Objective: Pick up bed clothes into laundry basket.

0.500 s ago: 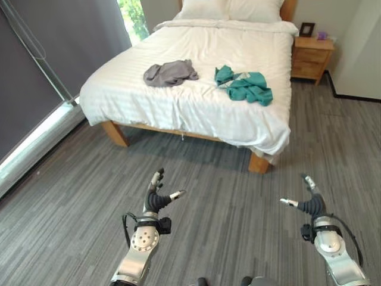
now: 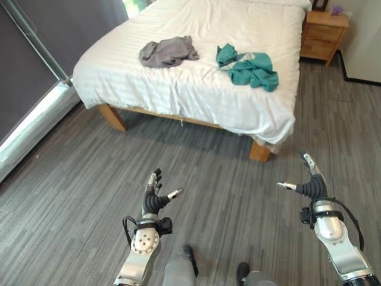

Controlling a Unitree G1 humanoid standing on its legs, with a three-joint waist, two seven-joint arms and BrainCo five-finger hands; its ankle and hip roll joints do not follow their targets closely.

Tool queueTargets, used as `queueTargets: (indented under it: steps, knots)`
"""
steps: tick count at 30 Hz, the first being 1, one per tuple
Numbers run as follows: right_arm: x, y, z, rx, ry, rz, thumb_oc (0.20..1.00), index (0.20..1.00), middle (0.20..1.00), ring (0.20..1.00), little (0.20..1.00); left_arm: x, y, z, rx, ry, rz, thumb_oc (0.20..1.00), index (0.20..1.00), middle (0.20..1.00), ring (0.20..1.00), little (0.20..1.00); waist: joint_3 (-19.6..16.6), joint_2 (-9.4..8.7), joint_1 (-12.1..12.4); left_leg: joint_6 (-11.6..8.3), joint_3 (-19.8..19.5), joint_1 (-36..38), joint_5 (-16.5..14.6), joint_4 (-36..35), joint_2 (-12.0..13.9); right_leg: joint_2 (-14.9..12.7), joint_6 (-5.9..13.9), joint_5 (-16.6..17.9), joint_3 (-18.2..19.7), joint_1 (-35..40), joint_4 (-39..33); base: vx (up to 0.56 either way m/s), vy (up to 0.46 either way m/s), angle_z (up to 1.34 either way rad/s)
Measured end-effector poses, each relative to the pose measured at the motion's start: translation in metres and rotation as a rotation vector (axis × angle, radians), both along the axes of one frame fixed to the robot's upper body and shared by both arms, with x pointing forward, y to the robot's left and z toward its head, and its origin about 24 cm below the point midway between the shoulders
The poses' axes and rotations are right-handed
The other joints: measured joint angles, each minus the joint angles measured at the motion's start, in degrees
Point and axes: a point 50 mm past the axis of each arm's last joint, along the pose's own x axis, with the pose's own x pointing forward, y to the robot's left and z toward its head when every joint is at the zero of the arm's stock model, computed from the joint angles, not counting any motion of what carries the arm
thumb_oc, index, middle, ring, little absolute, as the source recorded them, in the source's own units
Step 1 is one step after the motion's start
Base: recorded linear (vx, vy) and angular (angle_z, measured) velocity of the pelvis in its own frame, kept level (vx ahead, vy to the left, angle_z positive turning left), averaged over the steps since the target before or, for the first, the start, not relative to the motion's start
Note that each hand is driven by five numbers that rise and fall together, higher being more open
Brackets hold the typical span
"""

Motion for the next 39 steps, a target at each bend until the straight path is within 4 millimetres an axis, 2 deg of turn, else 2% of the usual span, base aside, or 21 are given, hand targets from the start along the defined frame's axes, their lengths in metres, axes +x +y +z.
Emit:
queueTargets:
  steps: [3,5,6,7,8,11,12,15,16,17,20,22,24,25,26,29,30,34,36,37,39]
  knots:
    - [0.000,0.000,0.000,-0.007,0.004,0.004,1.000,1.000,1.000,1.000,1.000,-0.002,0.001,-0.003,-0.001,0.014,0.005,1.000,1.000,1.000,1.000,1.000,-0.2,0.24,1.8,0.14,0.3,0.1,0.1,-0.3,1.0,-0.6,2.08,-0.7,1.3,4.8,-3.9,0.47,0.135,-0.22]
    - [-0.003,0.000,-0.003,-0.008,0.014,0.005,1.000,1.000,1.000,1.000,1.000,-0.007,0.001,-0.007,-0.005,0.033,0.010,1.000,1.000,1.000,1.000,1.000,-1.7,2.01,2.8,0.11,-0.2,3.4,-0.7,0.4,0.6,-1.3,4.72,-1.8,2.5,9.0,-6.5,0.30,0.071,-0.53]
    - [-0.004,0.005,-0.006,0.005,0.023,0.018,1.000,1.000,1.000,1.000,1.000,-0.009,0.005,-0.007,0.001,0.031,0.019,1.000,1.000,1.000,1.000,1.000,-2.2,0.76,3.2,3.24,-0.7,4.4,4.0,0.5,-1.4,-3.4,7.18,-2.4,3.6,9.9,-6.4,0.51,0.172,-0.57]
    - [-0.008,0.014,-0.012,0.033,0.040,0.040,1.000,1.000,1.000,1.000,1.000,-0.006,0.011,-0.003,0.027,0.020,0.023,1.000,1.000,1.000,1.000,1.000,-2.8,-2.84,3.1,5.40,0.8,4.7,2.8,1.5,-4.9,-6.9,8.10,-1.6,3.5,10.4,-5.5,0.48,0.188,-0.35]
    - [-0.010,0.018,-0.016,0.040,0.056,0.048,1.000,1.000,1.000,1.000,1.000,-0.001,0.012,0.001,0.044,0.013,0.013,1.000,1.000,1.000,1.000,1.000,-2.7,-3.73,2.5,7.13,0.9,6.1,2.3,0.7,-6.4,-8.3,10.39,-1.2,2.6,8.5,0.6,0.46,0.192,0.00]
    - [-0.012,0.026,-0.018,0.019,0.074,0.088,1.000,1.000,1.000,1.000,1.000,0.010,0.005,0.010,0.094,-0.014,-0.079,1.000,1.000,1.000,1.000,1.000,-1.8,-2.31,-0.9,9.18,-1.5,11.2,0.5,-0.2,-7.1,-10.5,13.41,1.3,5.2,-6.3,36.0,0.43,0.120,0.37]
    - [-0.010,0.031,-0.013,0.029,0.043,0.102,1.000,1.000,1.000,1.000,1.000,0.015,0.003,0.018,0.122,-0.044,-0.117,1.000,1.000,1.000,1.000,1.000,-1.9,-2.85,-3.2,10.79,-2.8,15.5,-4.4,-0.6,-8.7,-10.4,13.08,-0.6,7.3,-17.5,44.8,0.54,0.077,0.54]
    - [-0.011,0.031,-0.005,-0.008,0.004,0.101,1.000,1.000,1.000,1.000,1.000,0.016,0.006,0.021,0.120,-0.056,-0.107,1.000,1.000,1.000,1.000,1.000,-1.8,-2.52,-5.9,9.85,-4.2,16.3,-5.1,-0.3,-9.3,-8.0,12.30,-1.6,5.1,-23.0,33.7,0.37,-0.045,0.57]
    - [-0.011,0.029,-0.004,-0.027,-0.002,0.096,1.000,1.000,1.000,1.000,1.000,0.015,0.008,0.020,0.122,-0.052,-0.099,1.000,1.000,1.000,1.000,1.000,-1.7,-2.98,-6.4,9.36,-4.5,16.7,-5.8,-0.2,-9.7,-6.9,11.61,-1.1,4.2,-24.3,27.9,0.57,-0.095,0.55]
    - [-0.011,0.024,-0.003,-0.090,-0.019,0.064,1.000,1.000,1.000,1.000,1.000,0.010,0.009,0.012,0.107,-0.022,-0.081,1.000,1.000,1.000,1.000,1.000,-1.5,-2.92,-7.3,8.54,-5.5,18.1,-7.6,-0.2,-10.1,-5.5,8.58,3.4,0.7,-24.0,13.9,0.68,-0.110,0.41]
    - [-0.006,0.004,0.009,-0.204,-0.093,-0.072,1.000,1.000,1.000,1.000,1.000,0.007,0.009,0.005,0.088,0.005,-0.056,1.000,1.000,1.000,1.000,1.000,-1.3,-2.75,-7.3,6.61,-5.5,21.5,-11.0,-0.2,-10.6,-6.0,8.76,8.1,-6.8,-21.9,-5.5,0.35,-0.045,0.16]
    - [-0.006,-0.012,0.016,-0.259,-0.133,-0.167,1.000,1.000,1.000,1.000,1.000,0.003,0.008,0.002,0.085,0.014,-0.049,1.000,1.000,1.000,1.000,1.000,-1.4,-2.16,-7.7,4.13,-5.4,25.9,-14.0,-0.4,-9.6,-6.9,7.23,11.4,-10.0,-20.5,-3.9,0.43,-0.047,0.05]
    - [0.000,-0.026,0.032,-0.351,-0.200,-0.254,1.000,1.000,1.000,1.000,1.000,0.000,0.001,-0.003,0.042,0.021,-0.019,1.000,1.000,1.000,1.000,1.000,-1.7,2.60,-7.2,2.94,-4.6,29.2,-14.8,0.4,-4.9,-2.8,6.59,15.1,-11.2,-19.3,0.5,0.54,-0.145,-0.25]
    - [-0.001,-0.033,0.034,-0.363,-0.212,-0.294,1.000,1.000,1.000,1.000,1.000,0.003,-0.004,-0.004,0.031,0.022,-0.032,1.000,1.000,1.000,1.000,1.000,-1.6,2.83,-7.2,2.66,-4.8,29.2,-14.1,3.3,-3.7,-1.7,5.95,14.9,-10.5,-17.9,0.9,0.38,-0.245,-0.06]
    - [0.000,-0.038,0.039,-0.384,-0.236,-0.331,1.000,1.000,1.000,1.000,1.000,0.006,-0.009,-0.002,0.022,0.010,-0.041,1.000,1.000,1.000,1.000,1.000,-1.3,2.09,-6.9,0.14,-4.9,27.5,-12.5,10.6,-2.5,-1.0,3.88,13.9,-10.8,-15.0,-0.1,0.12,-0.168,0.13]
    - [0.009,-0.042,0.065,-0.449,-0.382,-0.391,1.000,1.000,1.000,1.000,1.000,0.000,-0.012,-0.006,0.001,0.022,-0.037,1.000,1.000,1.000,1.000,1.000,-1.1,-1.53,-5.2,-3.49,-12.8,9.4,-2.3,48.6,-0.2,-0.9,-4.11,11.0,-8.8,-6.5,-3.5,0.29,-0.122,-0.21]
    - [0.010,-0.045,0.071,-0.466,-0.406,-0.416,1.000,1.000,1.000,1.000,1.000,0.001,-0.015,-0.006,-0.003,0.018,-0.044,1.000,1.000,1.000,1.000,1.000,-0.8,-1.67,-5.0,-3.52,-13.1,4.6,-2.9,53.8,0.0,-0.5,-4.13,10.4,-8.8,-5.4,-4.1,0.27,0.054,-0.51]
    - [0.019,-0.041,0.077,-0.488,-0.433,-0.396,1.000,1.000,1.000,1.000,1.000,-0.004,-0.012,-0.010,-0.012,0.036,-0.033,1.000,1.000,1.000,1.000,1.000,-0.6,-2.38,-3.8,-3.10,-9.3,-1.2,-4.7,39.5,-0.7,1.3,-2.89,8.8,-8.2,0.2,-6.5,0.22,0.144,-0.41]
    - [0.021,-0.038,0.075,-0.518,-0.420,-0.363,1.000,1.000,1.000,1.000,1.000,-0.008,-0.011,-0.014,-0.035,0.051,-0.027,1.000,1.000,1.000,1.000,1.000,-0.6,-2.27,-3.7,-1.20,-8.7,-0.1,-3.3,25.8,-1.2,2.7,-3.09,8.2,-8.1,1.8,-7.3,0.32,0.241,-0.58]
    - [0.035,-0.027,0.071,-0.580,-0.388,-0.282,1.000,1.000,1.000,1.000,1.000,-0.018,-0.007,-0.026,-0.066,0.103,-0.003,1.000,1.000,1.000,1.000,1.000,-1.3,-0.23,-3.1,-0.34,-13.9,4.2,-2.3,5.3,-1.4,5.1,-2.42,7.2,-4.8,2.6,-7.0,0.18,0.105,-0.78]
    - [0.041,-0.022,0.065,-0.605,-0.347,-0.235,1.000,1.000,1.000,1.000,1.000,-0.021,-0.007,-0.035,-0.087,0.147,0.007,1.000,1.000,1.000,1.000,1.000,-1.3,0.48,-2.1,0.69,-16.8,6.2,-1.5,0.0,-1.5,6.0,-2.65,7.2,-3.6,3.7,-7.3,0.19,0.110,-0.77]
